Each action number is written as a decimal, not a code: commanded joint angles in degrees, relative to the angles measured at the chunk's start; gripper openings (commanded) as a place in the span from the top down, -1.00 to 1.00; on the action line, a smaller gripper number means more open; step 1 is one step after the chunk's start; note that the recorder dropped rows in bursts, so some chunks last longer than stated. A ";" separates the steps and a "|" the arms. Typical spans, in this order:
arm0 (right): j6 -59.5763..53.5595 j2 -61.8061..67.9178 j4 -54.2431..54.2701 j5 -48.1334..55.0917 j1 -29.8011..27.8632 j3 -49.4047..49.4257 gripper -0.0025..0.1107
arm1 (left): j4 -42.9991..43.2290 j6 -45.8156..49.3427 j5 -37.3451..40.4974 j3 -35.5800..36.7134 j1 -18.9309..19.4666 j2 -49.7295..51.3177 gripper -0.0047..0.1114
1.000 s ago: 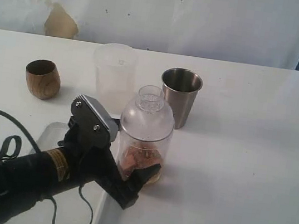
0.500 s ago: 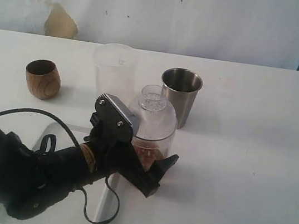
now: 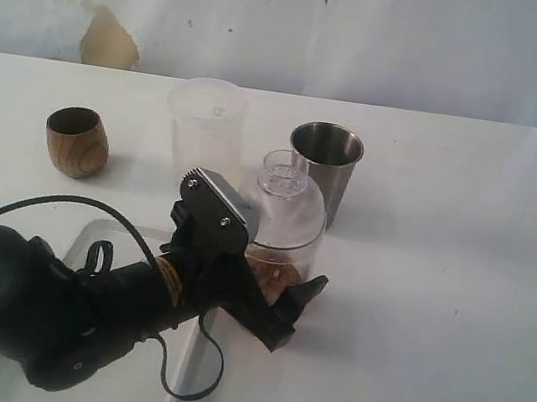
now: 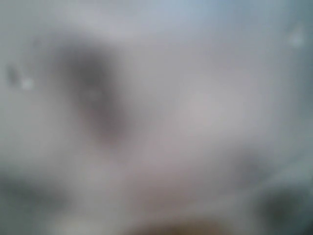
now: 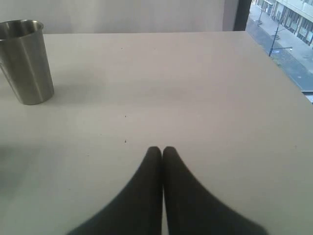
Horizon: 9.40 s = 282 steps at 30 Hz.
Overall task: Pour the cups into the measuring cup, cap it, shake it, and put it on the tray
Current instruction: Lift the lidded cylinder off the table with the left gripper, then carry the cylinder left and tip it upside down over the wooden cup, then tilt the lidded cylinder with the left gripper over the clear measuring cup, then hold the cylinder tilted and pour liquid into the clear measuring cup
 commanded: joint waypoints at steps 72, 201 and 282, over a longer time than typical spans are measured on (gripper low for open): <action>1.16 -0.36 -0.14 -0.15 -0.15 0.10 0.96 | -24.16 24.69 19.82 -10.58 16.99 -32.55 0.92; 2.06 -0.36 -0.14 -0.15 -0.14 0.10 0.96 | -6.47 115.26 15.04 -35.73 33.55 -0.77 0.92; 2.06 -0.36 -0.14 -0.15 -0.14 0.10 0.96 | 12.26 115.26 8.14 -36.84 31.90 -1.03 0.92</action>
